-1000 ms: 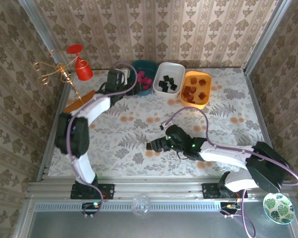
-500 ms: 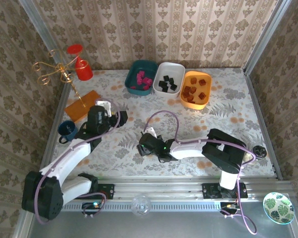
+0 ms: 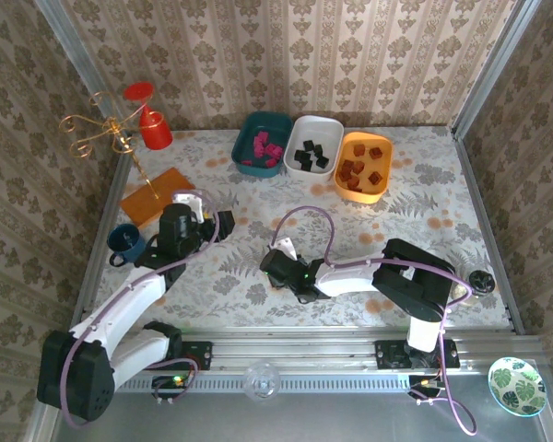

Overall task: Sort the legos into containers by color
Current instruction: Pick up the lego from the bottom-center of the table, then place the lego in the container.

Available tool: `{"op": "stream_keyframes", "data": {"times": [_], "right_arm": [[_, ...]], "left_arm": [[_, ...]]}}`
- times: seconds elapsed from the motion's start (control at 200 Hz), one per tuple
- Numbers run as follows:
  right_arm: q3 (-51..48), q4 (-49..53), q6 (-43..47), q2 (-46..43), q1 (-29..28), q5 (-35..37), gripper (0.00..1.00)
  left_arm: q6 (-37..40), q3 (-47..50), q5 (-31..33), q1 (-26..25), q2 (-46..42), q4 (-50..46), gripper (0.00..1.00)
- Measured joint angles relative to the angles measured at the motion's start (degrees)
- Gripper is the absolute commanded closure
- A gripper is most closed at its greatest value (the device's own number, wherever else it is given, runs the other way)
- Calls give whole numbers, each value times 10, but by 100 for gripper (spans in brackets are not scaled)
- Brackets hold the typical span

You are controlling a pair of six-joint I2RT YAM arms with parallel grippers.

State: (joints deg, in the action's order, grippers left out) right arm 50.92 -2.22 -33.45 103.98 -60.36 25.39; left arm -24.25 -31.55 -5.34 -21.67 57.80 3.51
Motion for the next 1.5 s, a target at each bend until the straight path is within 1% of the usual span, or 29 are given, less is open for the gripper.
{"op": "stream_keyframes", "data": {"times": [0.195,0.28,0.355,0.43,0.535,0.625,0.725,0.79,0.895,1.005,1.09,1.2,1.275,1.395,1.5], "right_arm": [[-7,-12,0,-3,2,2,67],[-22,-23,7,-18,8,1,69],[-42,-33,20,-49,23,0,69],[-51,-46,35,-88,57,-7,69],[-49,-87,50,-137,137,-30,69],[-29,-109,58,-147,203,-49,69],[12,-129,61,-127,266,-74,70],[52,-142,60,-93,301,-92,70],[139,-155,53,-8,347,-118,70],[243,-146,46,90,379,-139,70],[326,-125,45,158,396,-147,64],[422,-80,50,223,410,-154,45],[471,-45,52,245,416,-160,37],[470,-25,70,226,421,-169,27],[402,-23,89,156,420,-185,22]], "left_arm": [[-2,0,-1,-1,7,0,26],[-2,1,-3,-1,5,0,26],[-6,4,-7,-2,-2,2,26],[-11,14,-11,-3,-12,10,26],[-18,23,-23,-8,-23,20,25],[-22,24,-33,-9,-27,29,25],[-28,24,-43,-14,-36,35,25],[-31,24,-48,-19,-42,36,24],[-32,24,-54,-28,-52,36,24],[-32,24,-58,-35,-63,31,24],[-32,24,-59,-38,-73,23,24],[-32,24,-58,-38,-86,17,23],[-32,24,-58,-38,-93,12,22],[-30,24,-50,-38,-100,-1,20],[-23,24,-34,-38,-101,-12,18]]}}
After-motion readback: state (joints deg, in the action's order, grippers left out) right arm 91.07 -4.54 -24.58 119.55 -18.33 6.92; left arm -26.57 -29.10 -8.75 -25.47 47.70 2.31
